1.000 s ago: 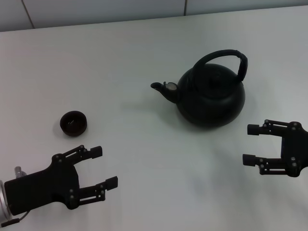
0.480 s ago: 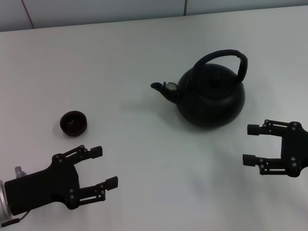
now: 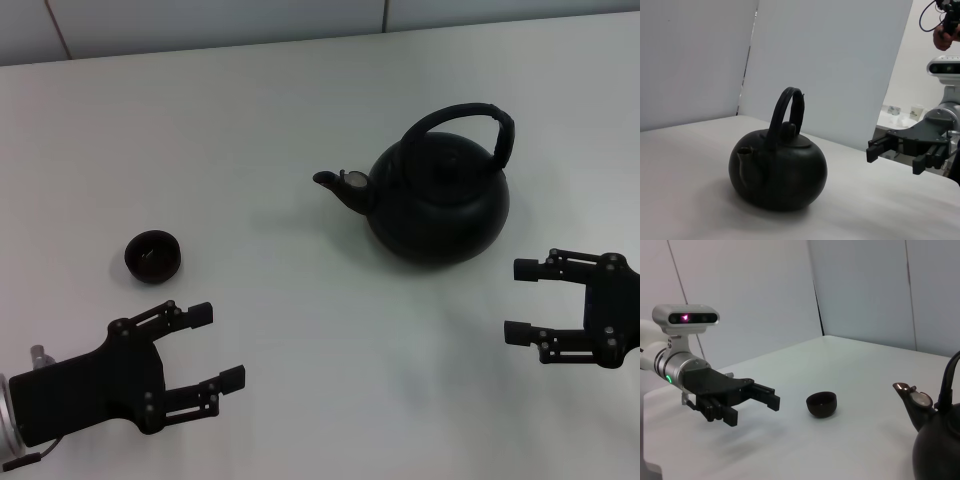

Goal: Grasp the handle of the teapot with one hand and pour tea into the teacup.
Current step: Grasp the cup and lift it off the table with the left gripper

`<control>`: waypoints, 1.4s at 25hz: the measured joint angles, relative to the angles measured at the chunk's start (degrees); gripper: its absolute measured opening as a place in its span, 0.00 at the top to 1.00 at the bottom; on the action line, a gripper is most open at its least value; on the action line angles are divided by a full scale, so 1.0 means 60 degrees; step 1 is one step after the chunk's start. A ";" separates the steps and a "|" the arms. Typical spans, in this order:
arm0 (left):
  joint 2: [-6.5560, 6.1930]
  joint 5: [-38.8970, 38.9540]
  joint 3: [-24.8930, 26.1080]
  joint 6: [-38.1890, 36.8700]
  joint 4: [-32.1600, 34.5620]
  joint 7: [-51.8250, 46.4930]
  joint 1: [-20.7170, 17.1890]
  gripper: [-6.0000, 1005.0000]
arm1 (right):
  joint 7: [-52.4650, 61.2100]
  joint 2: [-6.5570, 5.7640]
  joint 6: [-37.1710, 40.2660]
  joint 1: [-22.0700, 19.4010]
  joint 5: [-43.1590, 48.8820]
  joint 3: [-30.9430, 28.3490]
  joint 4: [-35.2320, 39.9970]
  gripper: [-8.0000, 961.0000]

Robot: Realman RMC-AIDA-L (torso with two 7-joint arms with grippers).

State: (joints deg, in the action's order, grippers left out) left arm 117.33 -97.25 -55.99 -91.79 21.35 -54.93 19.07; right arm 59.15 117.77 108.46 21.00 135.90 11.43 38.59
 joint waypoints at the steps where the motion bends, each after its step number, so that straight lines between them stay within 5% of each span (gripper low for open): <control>1: 0.0001 0.0006 0.0000 -0.0004 -0.0008 0.0000 0.0000 0.17 | 0.0000 0.0000 0.0000 0.0000 0.0000 0.0000 0.0000 0.18; 6: 0.0075 0.0033 0.0509 0.0029 -0.0041 0.0049 -0.0034 0.18 | -0.0054 0.0005 0.0002 0.0000 -0.0012 -0.0002 -0.0013 0.18; 13: 0.0175 0.0052 0.3736 0.0473 -0.0519 0.1018 -0.0111 0.18 | -0.0228 0.0058 -0.0031 0.0016 -0.0019 0.0000 -0.0071 0.18; 17: 0.0159 0.0062 0.4804 0.0525 -0.0846 0.1631 -0.0196 0.19 | -0.0229 0.0059 -0.0031 0.0044 -0.0030 0.0000 -0.0073 0.18; 26: 0.0140 -0.0028 0.4780 0.0410 -0.0847 0.1766 -0.0225 0.20 | -0.0234 0.0059 -0.0071 0.0100 -0.0034 0.0000 -0.0075 0.18; 35: 0.0103 -0.0343 0.3706 0.0903 -0.0363 0.1766 -0.0286 0.21 | -0.0235 0.0048 -0.0089 0.0117 -0.0034 -0.0015 -0.0053 0.18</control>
State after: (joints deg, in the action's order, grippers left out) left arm 117.95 -99.31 -33.75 -86.38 19.17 -44.34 17.36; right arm 57.74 118.06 107.93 21.71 135.69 11.34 38.27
